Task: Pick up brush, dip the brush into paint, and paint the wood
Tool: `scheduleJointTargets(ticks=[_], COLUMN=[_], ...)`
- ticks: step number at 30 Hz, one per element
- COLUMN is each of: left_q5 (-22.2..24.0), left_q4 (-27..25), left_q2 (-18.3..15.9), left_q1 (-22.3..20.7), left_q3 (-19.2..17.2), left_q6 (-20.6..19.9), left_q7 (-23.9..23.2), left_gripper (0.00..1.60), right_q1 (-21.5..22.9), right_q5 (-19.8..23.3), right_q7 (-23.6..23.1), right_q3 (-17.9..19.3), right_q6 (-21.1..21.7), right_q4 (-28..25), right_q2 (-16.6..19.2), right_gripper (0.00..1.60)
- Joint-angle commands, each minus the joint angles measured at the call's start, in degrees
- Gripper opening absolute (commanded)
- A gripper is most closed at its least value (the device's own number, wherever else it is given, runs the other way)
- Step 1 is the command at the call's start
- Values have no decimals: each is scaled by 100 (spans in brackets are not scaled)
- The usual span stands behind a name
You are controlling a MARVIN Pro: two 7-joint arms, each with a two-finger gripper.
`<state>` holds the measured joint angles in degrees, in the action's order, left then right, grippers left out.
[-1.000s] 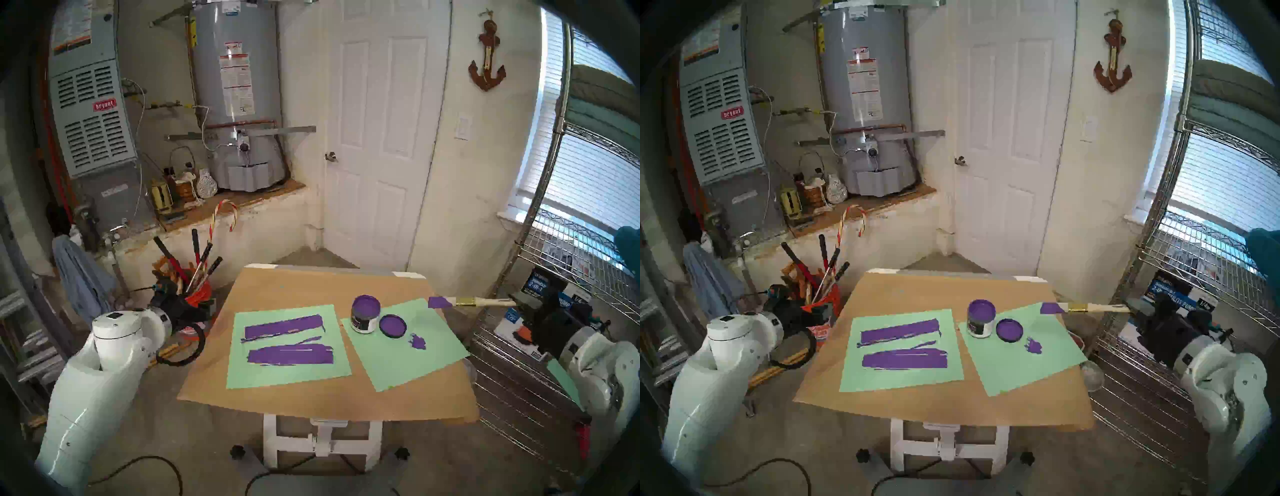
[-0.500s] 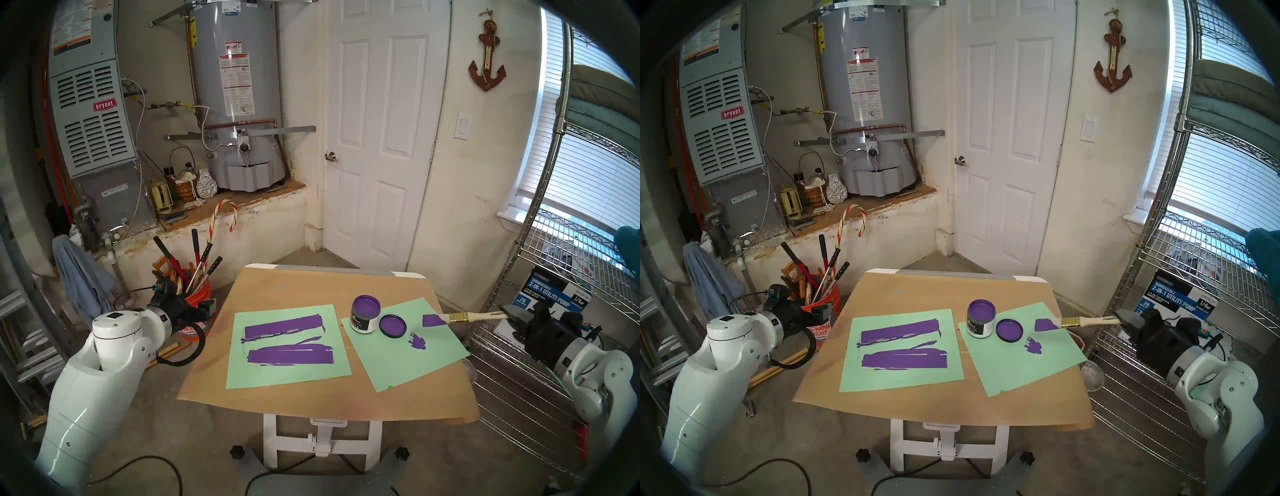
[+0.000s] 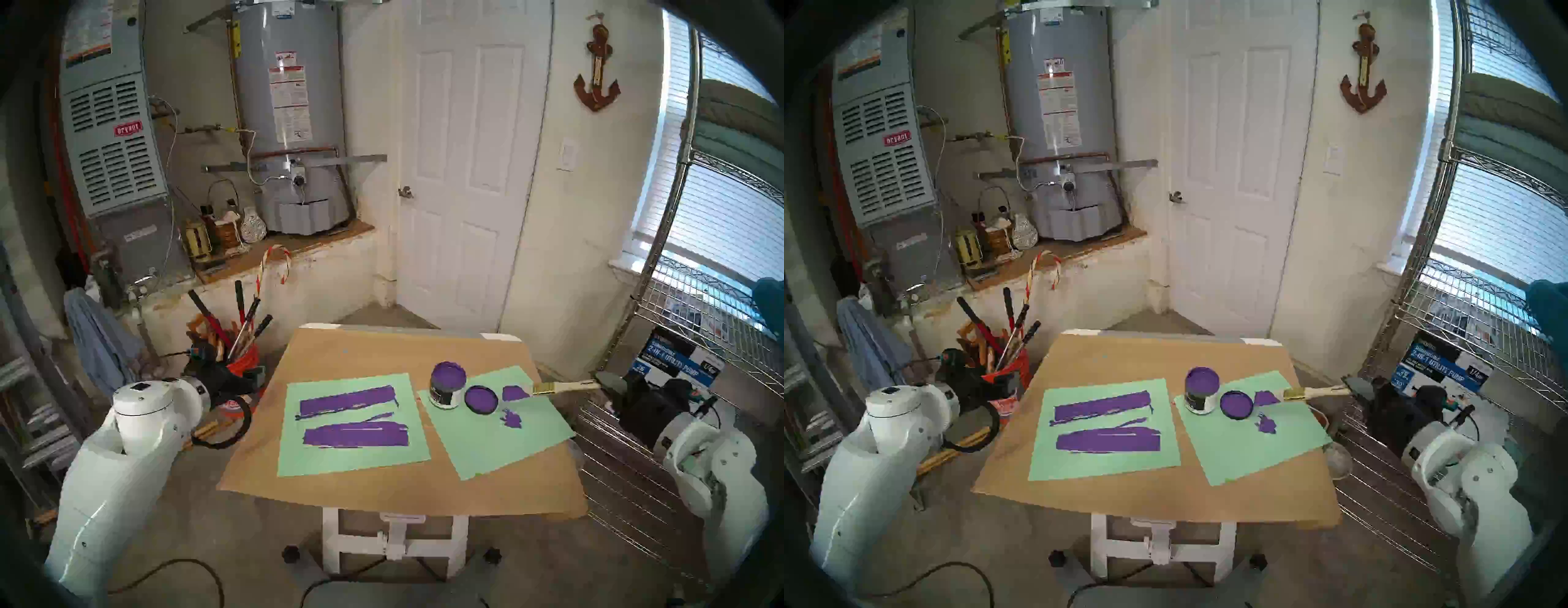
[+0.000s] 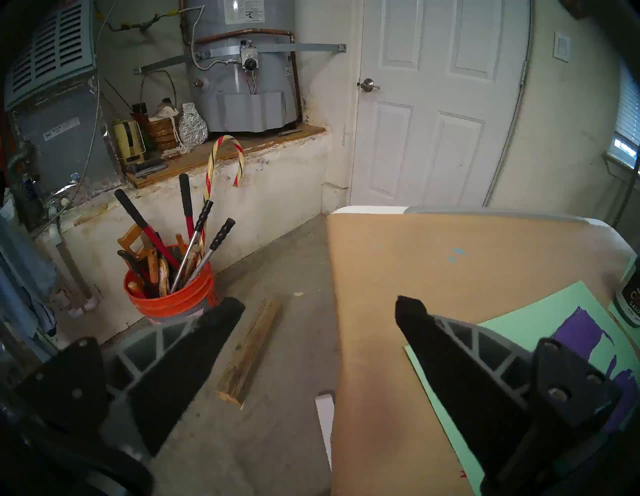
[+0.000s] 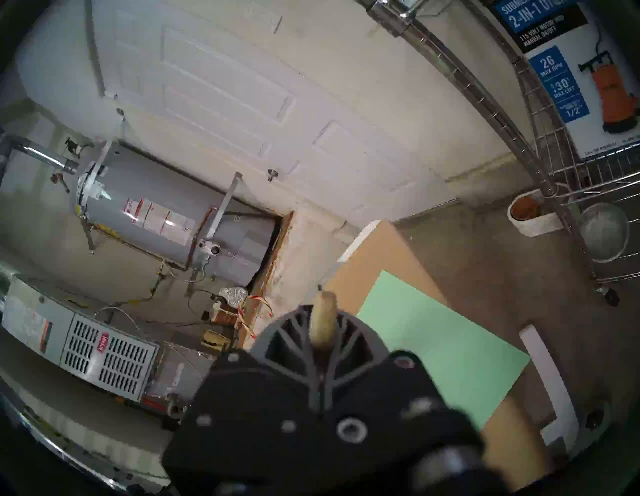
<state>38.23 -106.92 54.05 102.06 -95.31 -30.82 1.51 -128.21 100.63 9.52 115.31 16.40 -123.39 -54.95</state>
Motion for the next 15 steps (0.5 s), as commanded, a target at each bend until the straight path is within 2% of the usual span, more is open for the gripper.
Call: scheduleJointTargets(ticks=[1, 9, 15], left_q5=[13, 13, 12], left_q4=[-93, -93, -92], left_q2=[-7, -8, -8], left_q1=[-26, -26, -26], left_q3=[-58, -58, -57], left_q6=[13, 13, 13], left_q7=[8, 8, 8], left_gripper=[160, 160, 160], right_q1=[447, 711, 932], right_q5=[-78, -500, -616], right_q7=[77, 166, 252], right_q3=[-282, -720, -948], right_q6=[-194, -429, -501], right_q4=[74, 244, 363], right_q2=[78, 130, 148], right_gripper=[0, 0, 0])
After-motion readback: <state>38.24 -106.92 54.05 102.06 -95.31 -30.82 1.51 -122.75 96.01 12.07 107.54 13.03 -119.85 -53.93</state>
